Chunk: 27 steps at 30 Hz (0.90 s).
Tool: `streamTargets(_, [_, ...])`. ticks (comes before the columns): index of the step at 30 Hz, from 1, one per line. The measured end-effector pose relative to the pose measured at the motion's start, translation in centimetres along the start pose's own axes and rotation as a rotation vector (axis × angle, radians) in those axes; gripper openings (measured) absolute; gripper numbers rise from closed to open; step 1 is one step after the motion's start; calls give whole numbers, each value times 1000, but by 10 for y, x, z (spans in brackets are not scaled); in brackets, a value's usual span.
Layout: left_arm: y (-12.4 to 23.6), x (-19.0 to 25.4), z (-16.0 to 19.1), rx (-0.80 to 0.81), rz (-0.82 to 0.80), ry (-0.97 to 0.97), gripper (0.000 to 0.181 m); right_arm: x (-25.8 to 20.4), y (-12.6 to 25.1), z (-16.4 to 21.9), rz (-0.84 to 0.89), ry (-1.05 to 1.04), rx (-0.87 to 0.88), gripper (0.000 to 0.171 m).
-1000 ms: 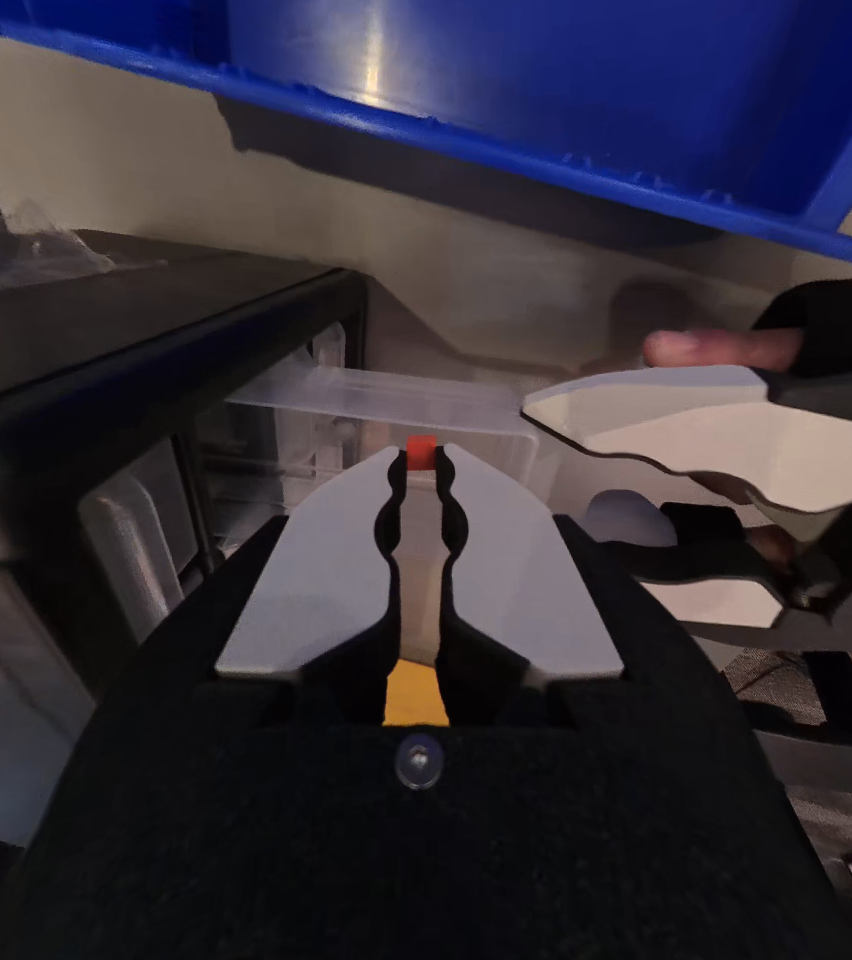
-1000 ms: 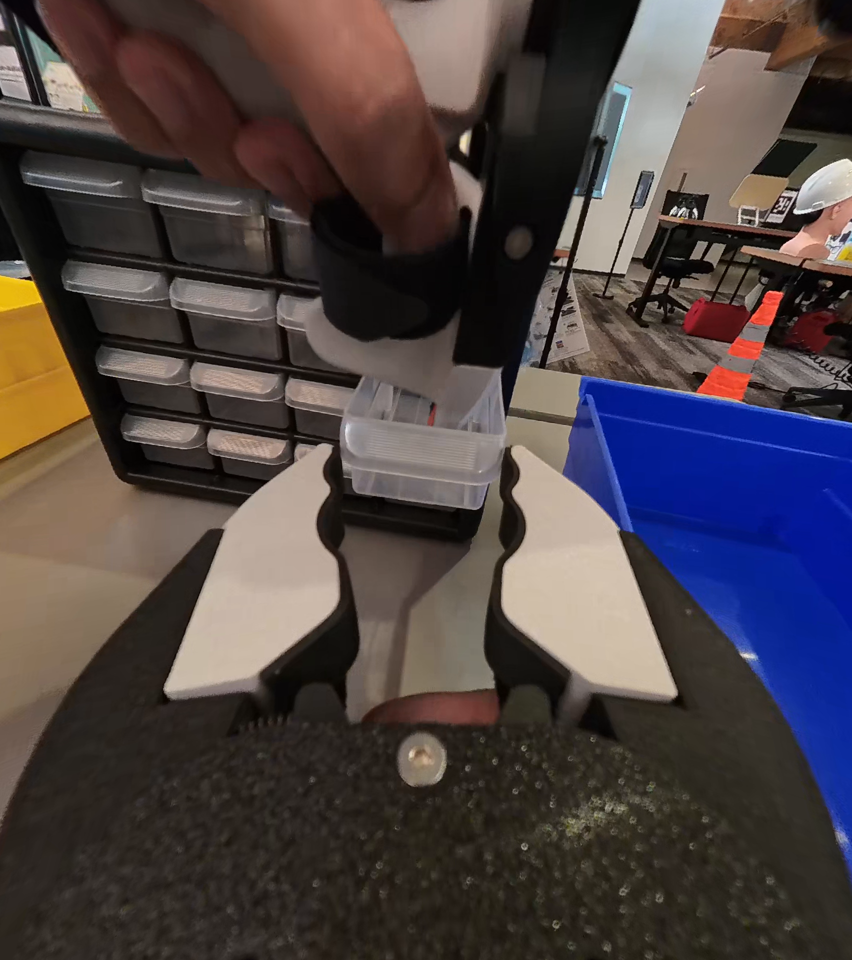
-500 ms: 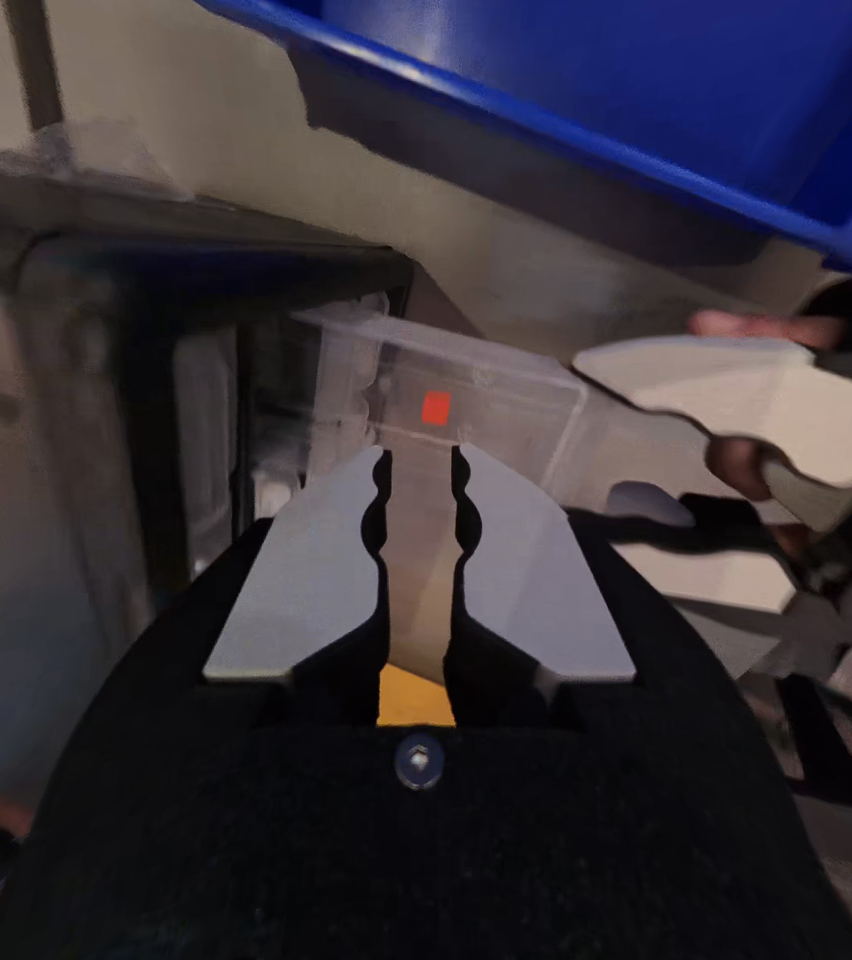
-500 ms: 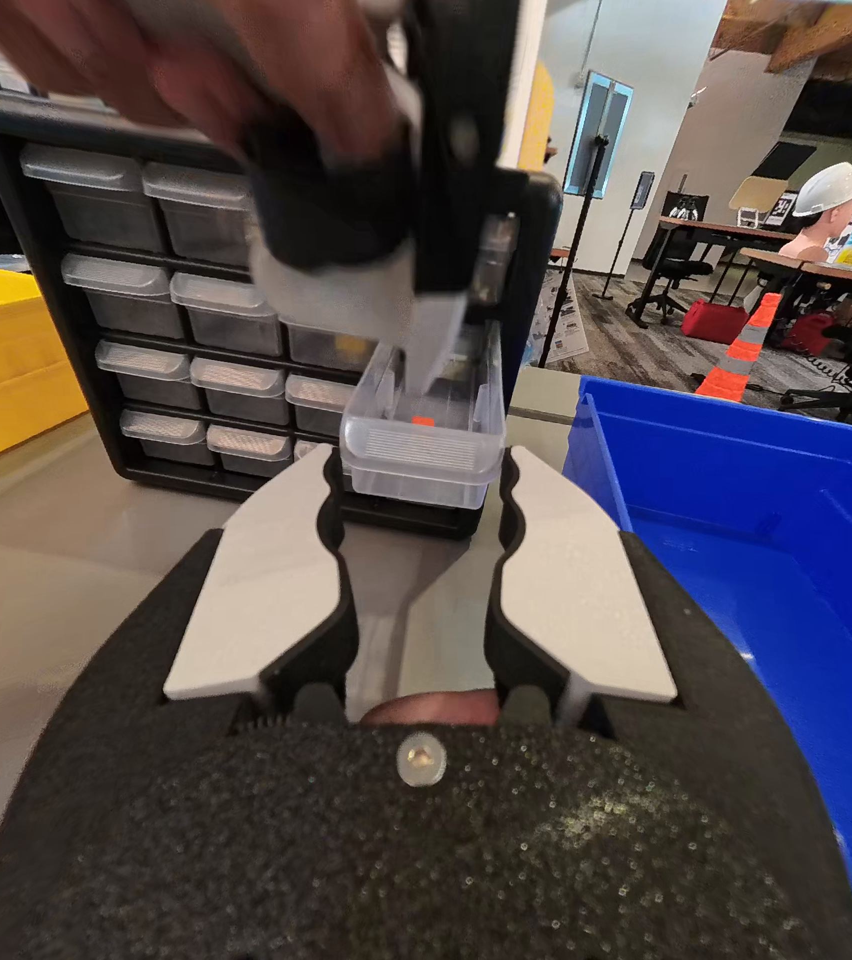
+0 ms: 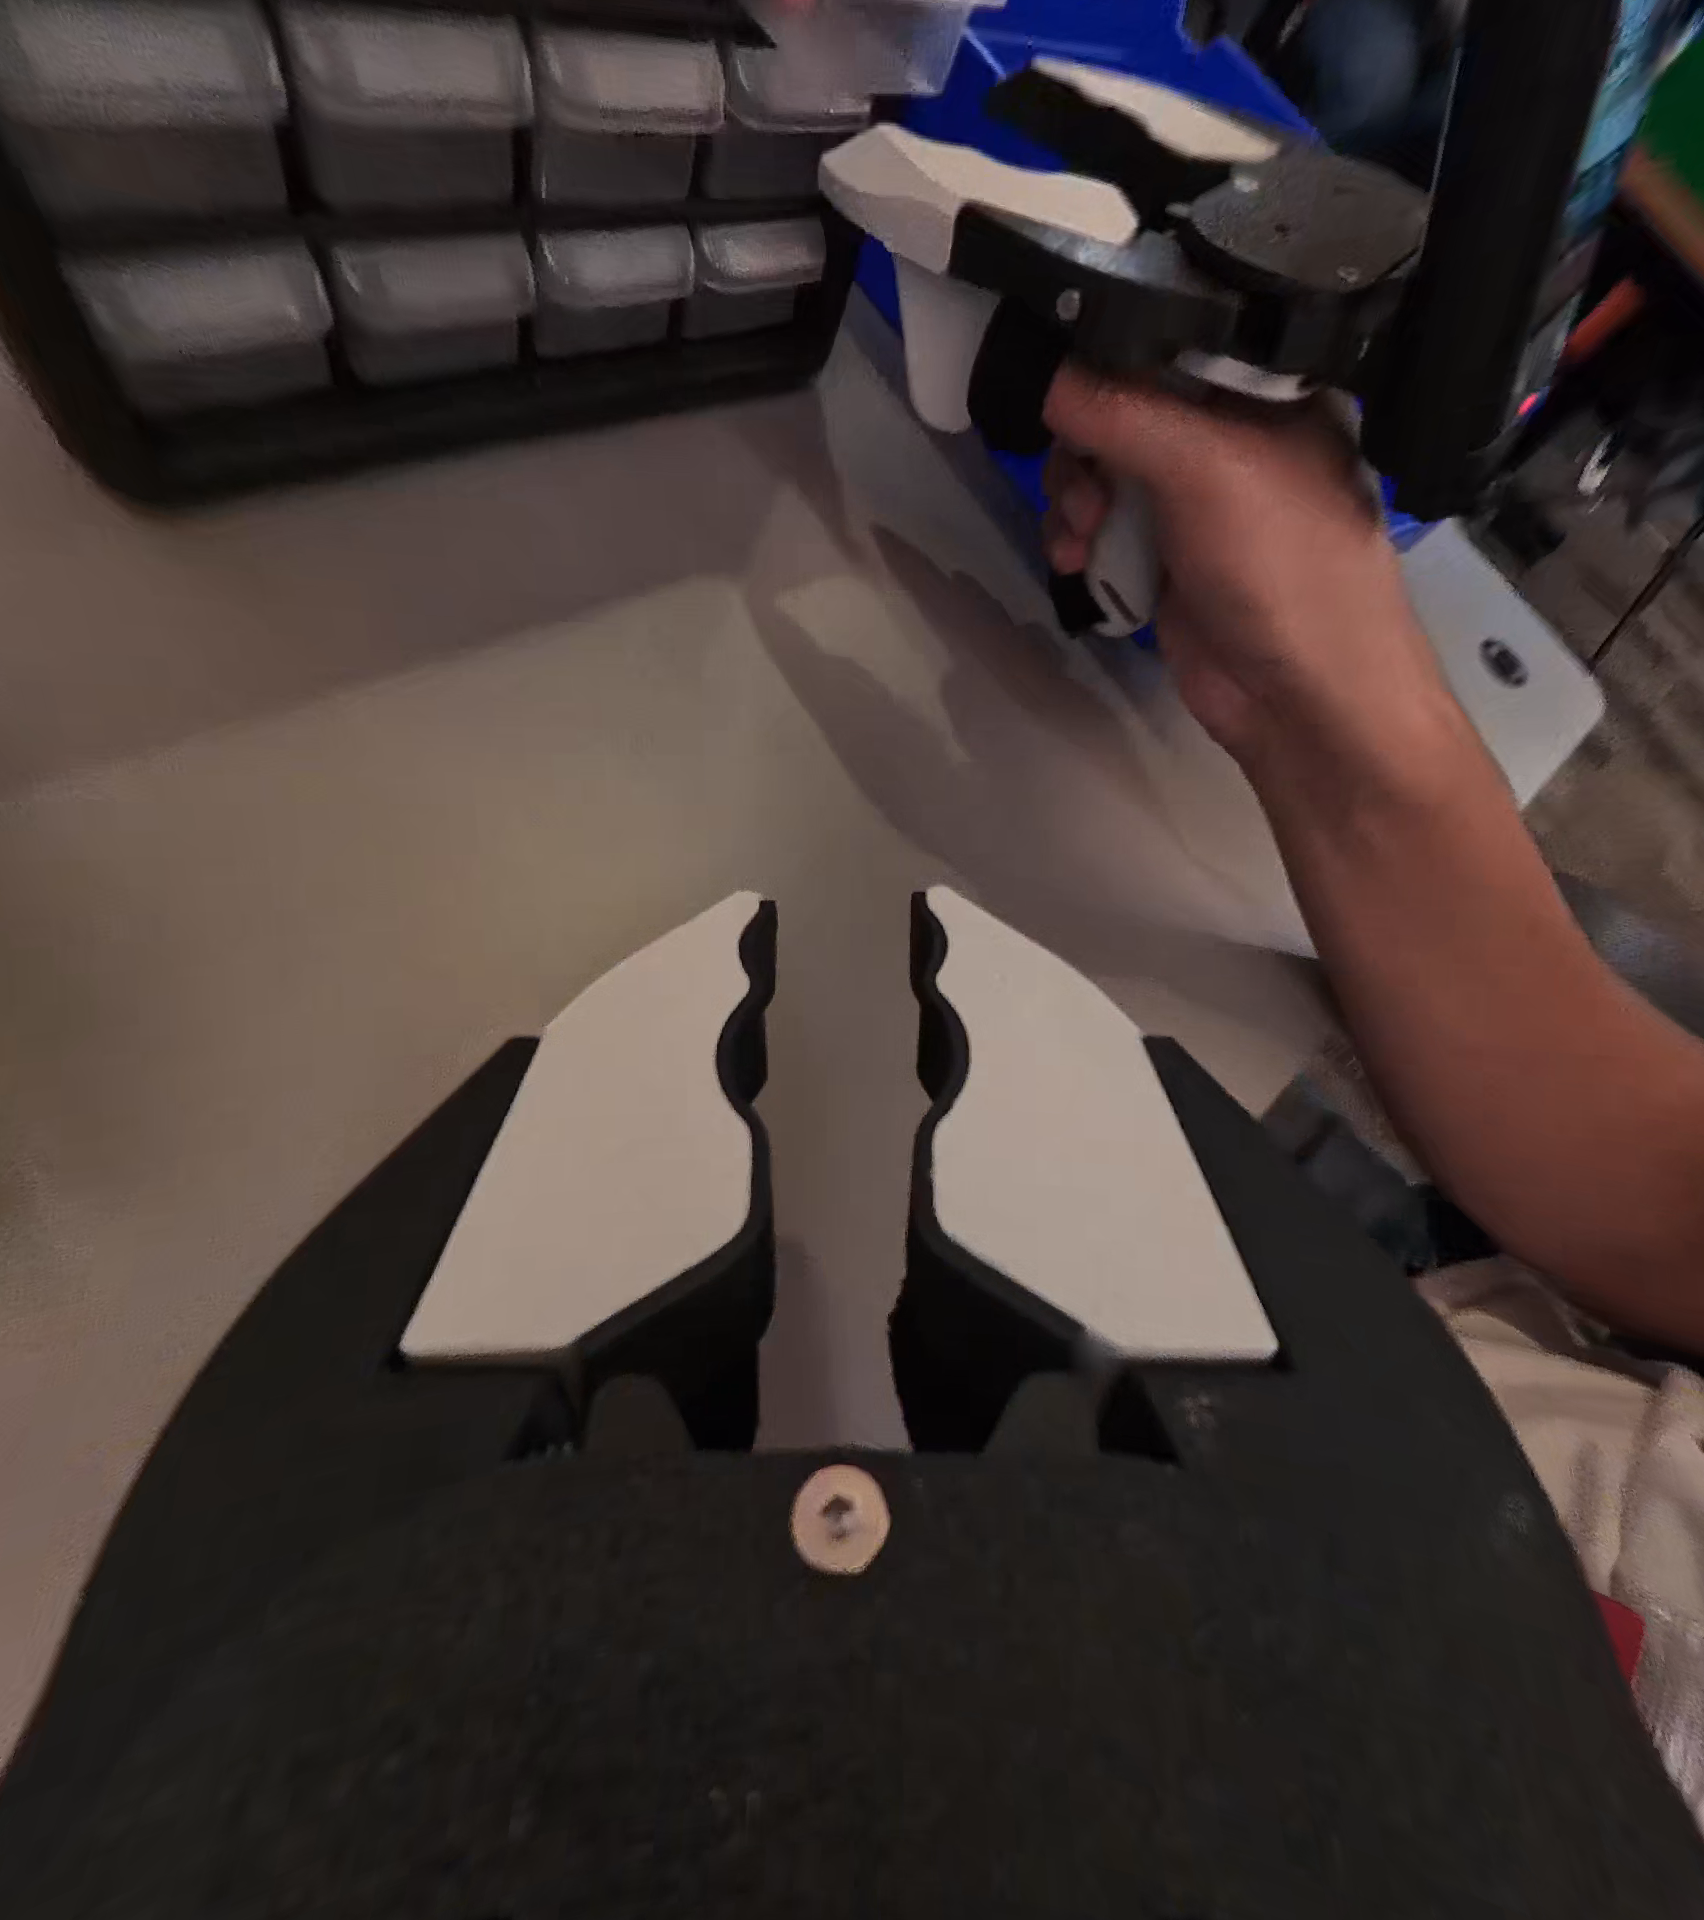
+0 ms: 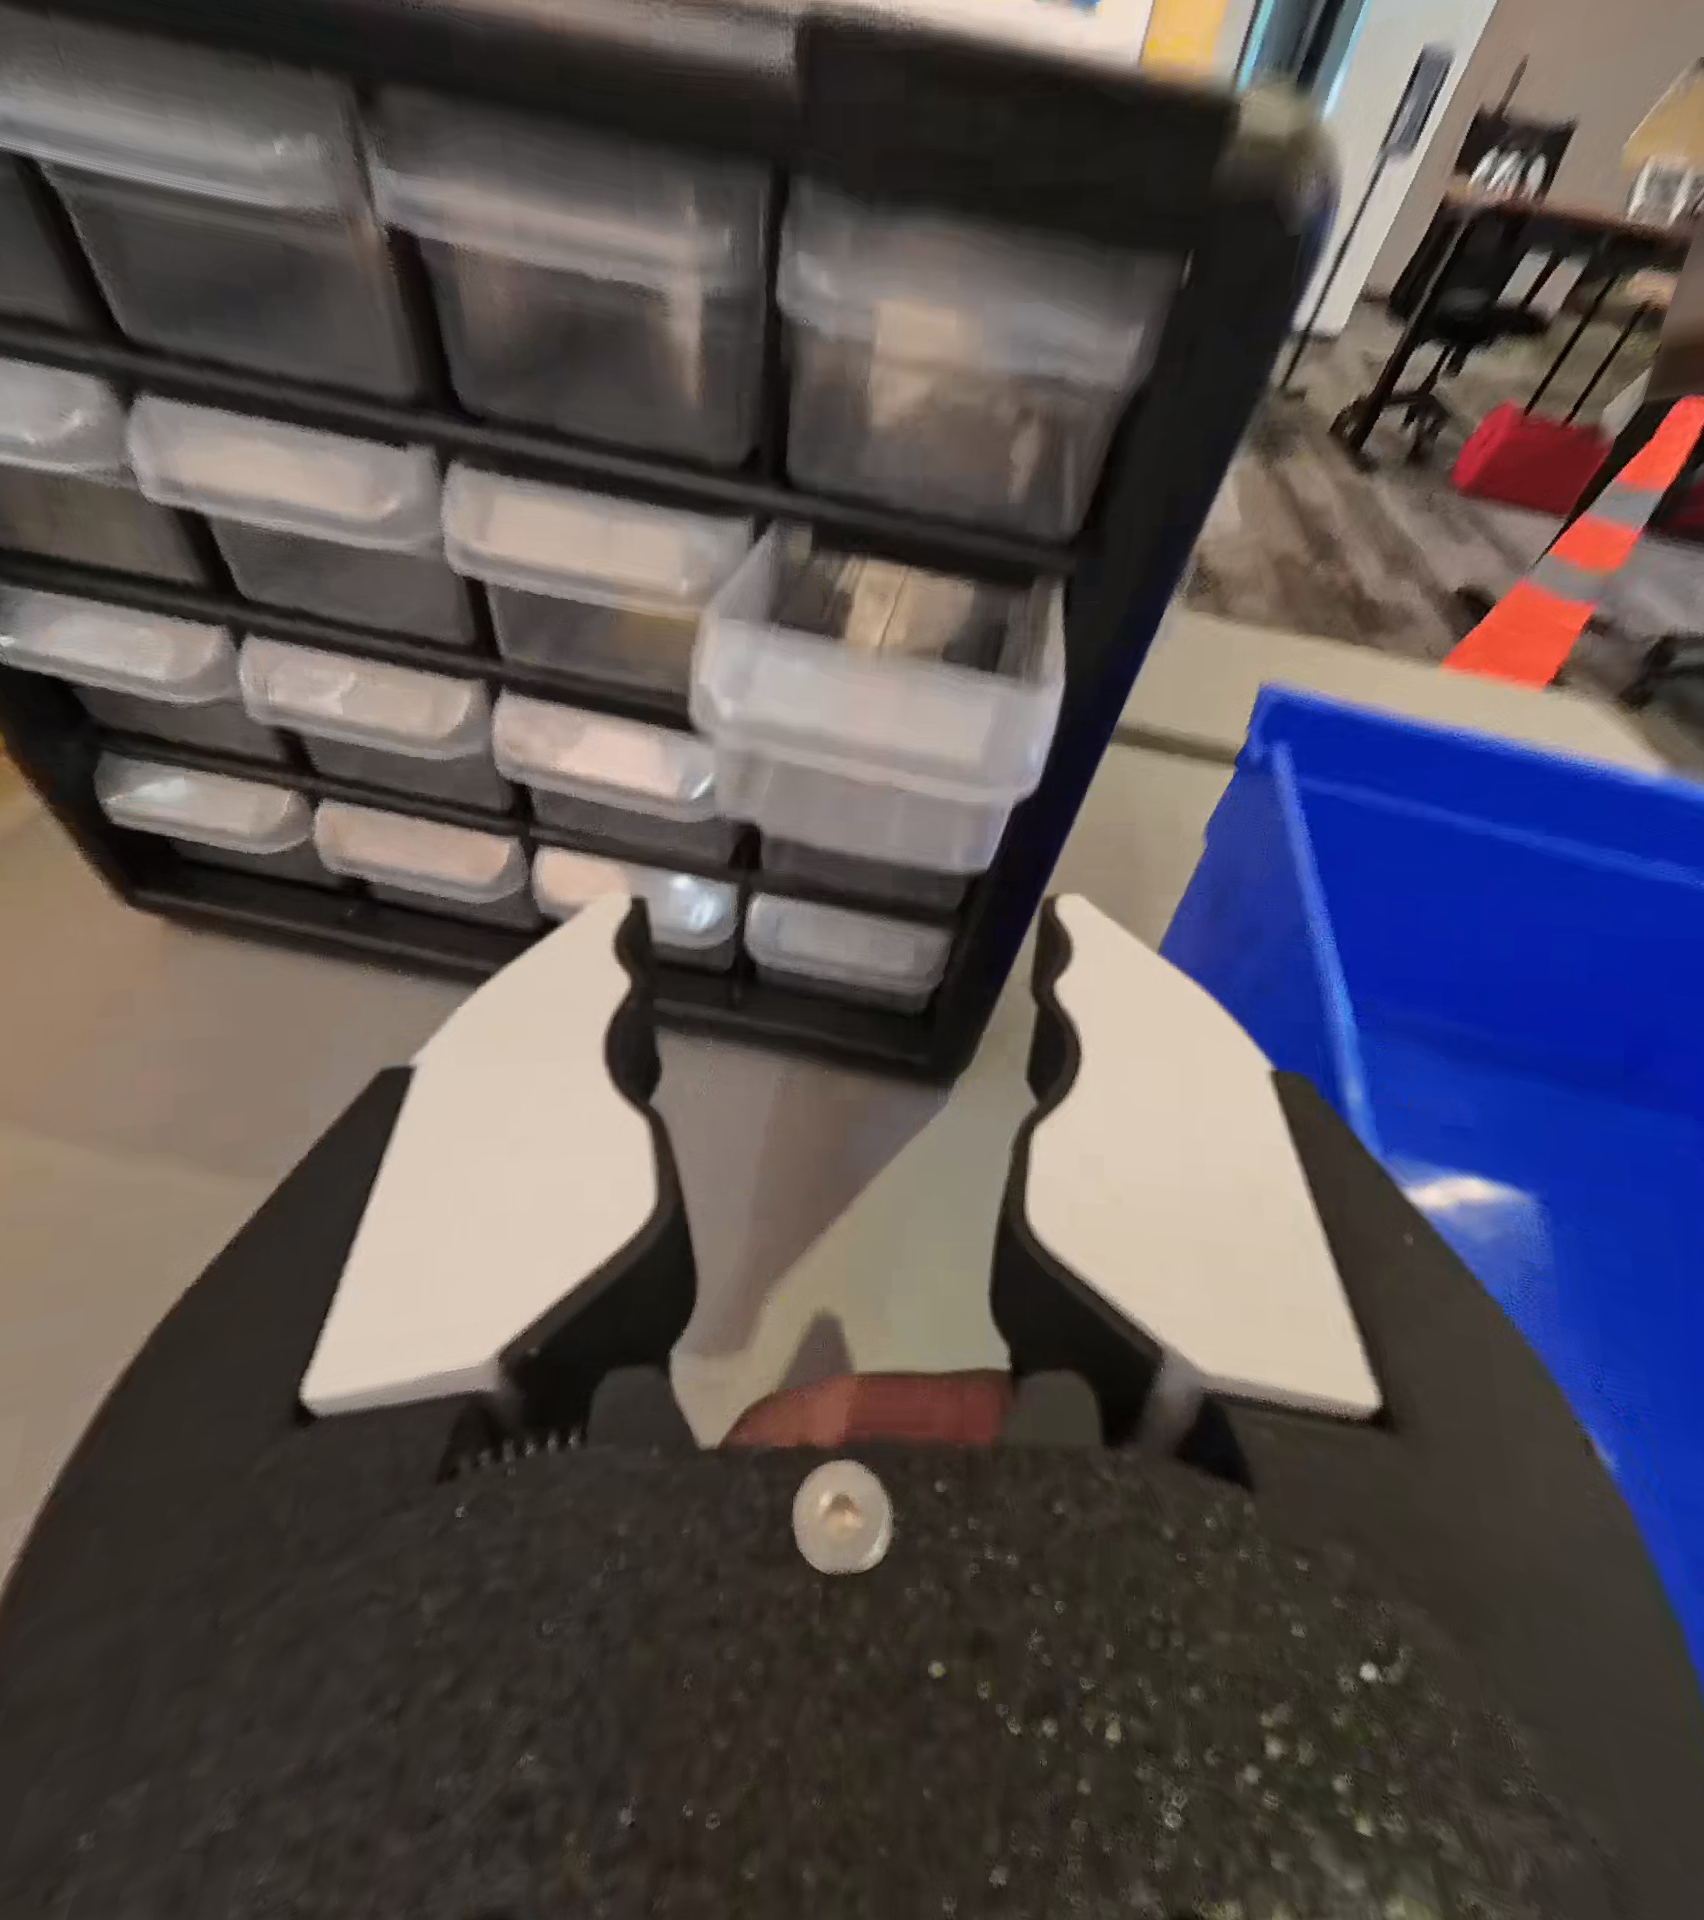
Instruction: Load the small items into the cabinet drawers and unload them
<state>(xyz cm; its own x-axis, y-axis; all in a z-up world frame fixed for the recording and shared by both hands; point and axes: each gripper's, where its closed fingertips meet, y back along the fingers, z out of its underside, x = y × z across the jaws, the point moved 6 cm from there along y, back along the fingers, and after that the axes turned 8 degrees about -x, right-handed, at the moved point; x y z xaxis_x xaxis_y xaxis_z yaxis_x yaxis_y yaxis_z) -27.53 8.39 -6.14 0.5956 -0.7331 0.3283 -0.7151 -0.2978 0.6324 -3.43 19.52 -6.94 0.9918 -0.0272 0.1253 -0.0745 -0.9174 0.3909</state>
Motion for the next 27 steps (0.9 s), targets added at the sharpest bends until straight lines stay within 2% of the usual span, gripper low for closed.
streamTargets(1, [1, 1, 16, 41, 16, 30, 24, -3, 5, 6, -31, -26, 9, 59])
streamTargets(3, [1, 0, 40, 115, 8, 63, 24, -6, 19, 7, -56, -85, 119, 20])
streamTargets(5, [2, -3, 50, 91, -25, 43, 25, -5, 28, -1, -37, -108, 223, 2])
streamTargets(6, [3, -7, 50, 94, -54, 23, 25, -3, 27, -4, -23, -110, 220, 0])
streamTargets(9, [5, -15, 47, 91, -75, 4, 25, -2, 10, -12, -43, -114, 160, 4])
streamTargets(20, [9, -15, 49, 97, -80, -5, 25, 10, -30, -28, -40, -92, 120, 14])
streamTargets(25, [6, -14, 50, 79, -81, -6, 25, 7, -31, -20, -71, -62, 83, 24])
streamTargets(27, [5, -15, 51, 73, -83, -6, 25, 3, -25, -9, -42, 47, 66, 29])
